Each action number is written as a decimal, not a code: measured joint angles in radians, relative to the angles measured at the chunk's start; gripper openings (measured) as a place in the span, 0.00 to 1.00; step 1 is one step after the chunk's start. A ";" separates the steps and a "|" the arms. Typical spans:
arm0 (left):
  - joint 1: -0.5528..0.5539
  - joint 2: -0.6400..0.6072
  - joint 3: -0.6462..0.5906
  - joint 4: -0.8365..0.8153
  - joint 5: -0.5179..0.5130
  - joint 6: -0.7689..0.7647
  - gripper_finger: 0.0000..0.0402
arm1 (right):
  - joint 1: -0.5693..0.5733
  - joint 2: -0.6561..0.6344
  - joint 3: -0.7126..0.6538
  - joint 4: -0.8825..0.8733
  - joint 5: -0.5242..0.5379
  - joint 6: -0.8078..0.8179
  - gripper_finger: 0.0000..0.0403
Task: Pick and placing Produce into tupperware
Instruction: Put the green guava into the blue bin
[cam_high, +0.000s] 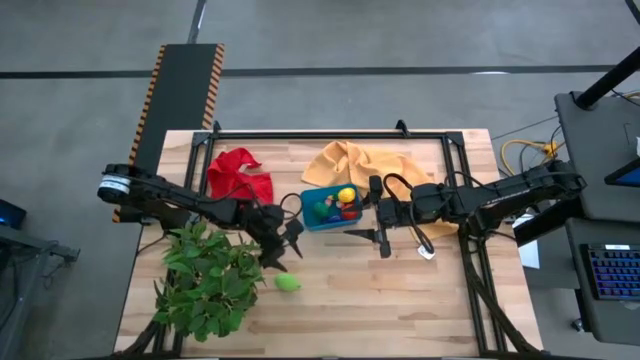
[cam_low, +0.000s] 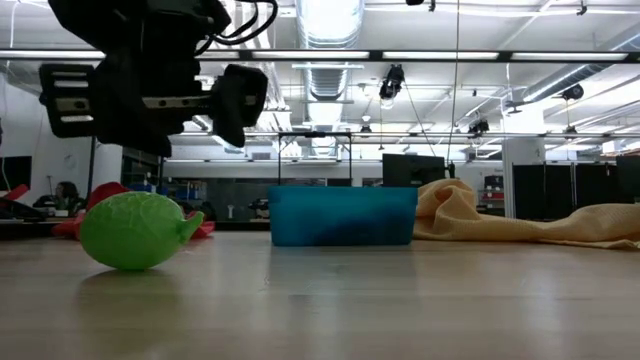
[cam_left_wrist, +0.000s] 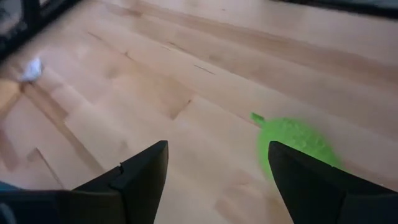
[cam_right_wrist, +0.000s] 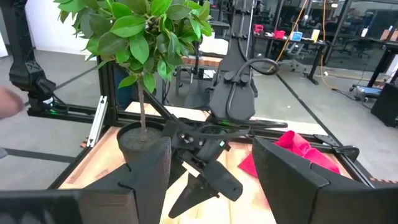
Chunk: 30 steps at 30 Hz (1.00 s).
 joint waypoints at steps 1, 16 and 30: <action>-0.003 0.000 0.003 -0.008 -0.002 -0.029 0.65 | 0.000 0.000 0.000 0.000 0.000 0.000 0.54; -0.099 0.000 0.030 -0.152 -0.227 -0.222 0.65 | 0.000 0.000 0.000 0.000 0.000 -0.001 0.54; -0.149 0.027 0.096 -0.264 -0.224 -0.429 0.65 | 0.000 0.000 0.000 -0.006 0.000 -0.004 0.54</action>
